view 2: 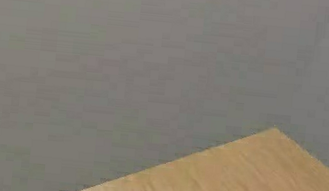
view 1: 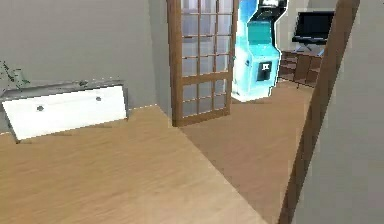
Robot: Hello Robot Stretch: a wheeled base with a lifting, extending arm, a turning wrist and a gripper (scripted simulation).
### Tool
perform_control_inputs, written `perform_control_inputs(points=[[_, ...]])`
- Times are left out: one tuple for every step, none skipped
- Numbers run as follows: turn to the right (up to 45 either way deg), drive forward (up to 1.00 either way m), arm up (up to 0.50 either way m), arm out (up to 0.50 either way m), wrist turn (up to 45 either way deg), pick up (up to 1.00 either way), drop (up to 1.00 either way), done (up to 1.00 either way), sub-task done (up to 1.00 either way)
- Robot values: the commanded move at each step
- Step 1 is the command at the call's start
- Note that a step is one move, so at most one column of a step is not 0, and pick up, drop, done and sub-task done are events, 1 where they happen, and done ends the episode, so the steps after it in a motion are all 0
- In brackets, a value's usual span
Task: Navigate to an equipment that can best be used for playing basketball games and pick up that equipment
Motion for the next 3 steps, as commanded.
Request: perform_control_inputs(points=[[0.0, 1.00, 0.00, 0.00, 0.0, 0.00, 0.00, 0.00, 0.00], [15.0, 0.00, 0.00, 0.00, 0.0, 0.00, 0.00, 0.00, 0.00], [3.0, 0.00, 0.00, 0.00, 0.0, 0.00, 0.00, 0.00, 0.00]])
